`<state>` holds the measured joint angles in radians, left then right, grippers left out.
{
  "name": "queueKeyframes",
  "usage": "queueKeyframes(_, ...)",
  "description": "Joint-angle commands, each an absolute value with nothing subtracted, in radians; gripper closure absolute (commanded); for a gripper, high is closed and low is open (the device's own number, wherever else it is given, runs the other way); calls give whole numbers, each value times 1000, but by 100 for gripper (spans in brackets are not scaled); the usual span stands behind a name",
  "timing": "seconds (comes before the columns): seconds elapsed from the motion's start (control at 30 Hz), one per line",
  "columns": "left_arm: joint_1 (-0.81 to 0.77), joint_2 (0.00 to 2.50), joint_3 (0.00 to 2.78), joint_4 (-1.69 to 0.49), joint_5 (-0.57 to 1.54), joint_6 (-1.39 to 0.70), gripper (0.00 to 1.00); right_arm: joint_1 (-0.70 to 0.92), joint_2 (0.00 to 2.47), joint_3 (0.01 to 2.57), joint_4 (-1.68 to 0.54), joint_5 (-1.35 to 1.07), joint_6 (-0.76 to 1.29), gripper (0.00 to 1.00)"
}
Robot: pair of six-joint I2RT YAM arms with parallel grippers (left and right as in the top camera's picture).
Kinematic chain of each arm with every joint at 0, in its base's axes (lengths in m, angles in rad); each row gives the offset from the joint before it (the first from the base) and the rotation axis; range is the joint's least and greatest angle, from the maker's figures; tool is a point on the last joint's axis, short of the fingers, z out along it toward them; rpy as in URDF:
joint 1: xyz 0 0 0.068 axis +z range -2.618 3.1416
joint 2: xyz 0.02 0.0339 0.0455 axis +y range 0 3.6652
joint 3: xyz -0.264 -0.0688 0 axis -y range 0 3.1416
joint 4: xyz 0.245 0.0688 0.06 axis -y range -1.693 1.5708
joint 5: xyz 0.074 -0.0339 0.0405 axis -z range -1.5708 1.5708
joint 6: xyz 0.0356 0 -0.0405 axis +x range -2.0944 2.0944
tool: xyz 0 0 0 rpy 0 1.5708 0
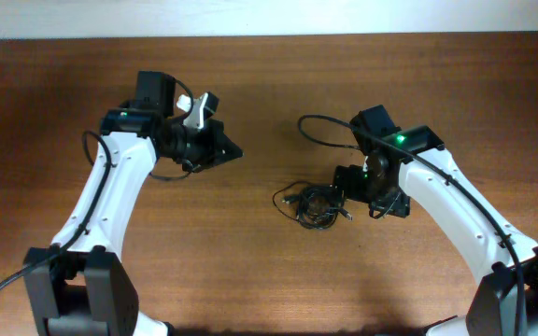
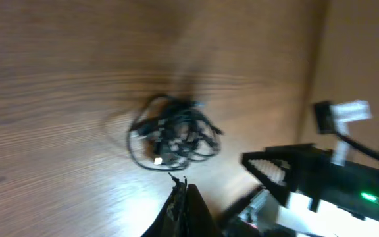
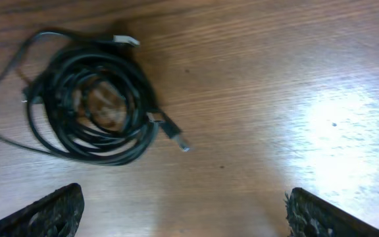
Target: Untangle cables
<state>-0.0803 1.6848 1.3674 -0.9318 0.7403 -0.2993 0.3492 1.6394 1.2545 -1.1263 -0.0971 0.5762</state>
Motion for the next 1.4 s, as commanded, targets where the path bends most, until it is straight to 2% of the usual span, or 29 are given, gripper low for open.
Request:
queueKeyframes(0.0, -129, 1660, 1385, -943, 580, -299, 90, 347, 1643, 1248, -1106, -184, 585, 1)
queueKeyframes(0.13, -206, 1663, 1385, -960, 487, -299, 70, 347, 1643, 1248, -1094, -196, 585, 1)
queueKeyframes(0.2, -249, 1671, 1384, -960, 422, -304, 64, 347, 1643, 1248, -1088, -196, 585, 1)
queueKeyframes(0.3, -313, 1695, 1382, -964, 265, -400, 61, 347, 1643, 1248, -1088, -196, 585, 1)
queueKeyframes(0.37, -337, 1718, 1377, -964, 255, -404, 50, 347, 1643, 1248, -1091, -196, 585, 1)
queueKeyframes(0.4, -350, 1737, 1377, -972, 257, -404, 49, 347, 1643, 1248, -1094, -196, 584, 1)
queueKeyframes(0.77, -450, 1930, 1375, -970, 300, -416, 49, 347, 1643, 1248, -1088, -196, 585, 1)
queueKeyframes(1.13, -456, 2024, 1375, -949, 345, -434, 51, 347, 1643, 1248, -1083, -196, 585, 1)
queueKeyframes(1.27, -464, 2044, 1375, -935, 352, -434, 66, 347, 1643, 1248, -1084, -196, 585, 1)
queueKeyframes(1.37, -469, 2046, 1375, -933, 352, -434, 69, 347, 1643, 1248, -1085, -196, 585, 2)
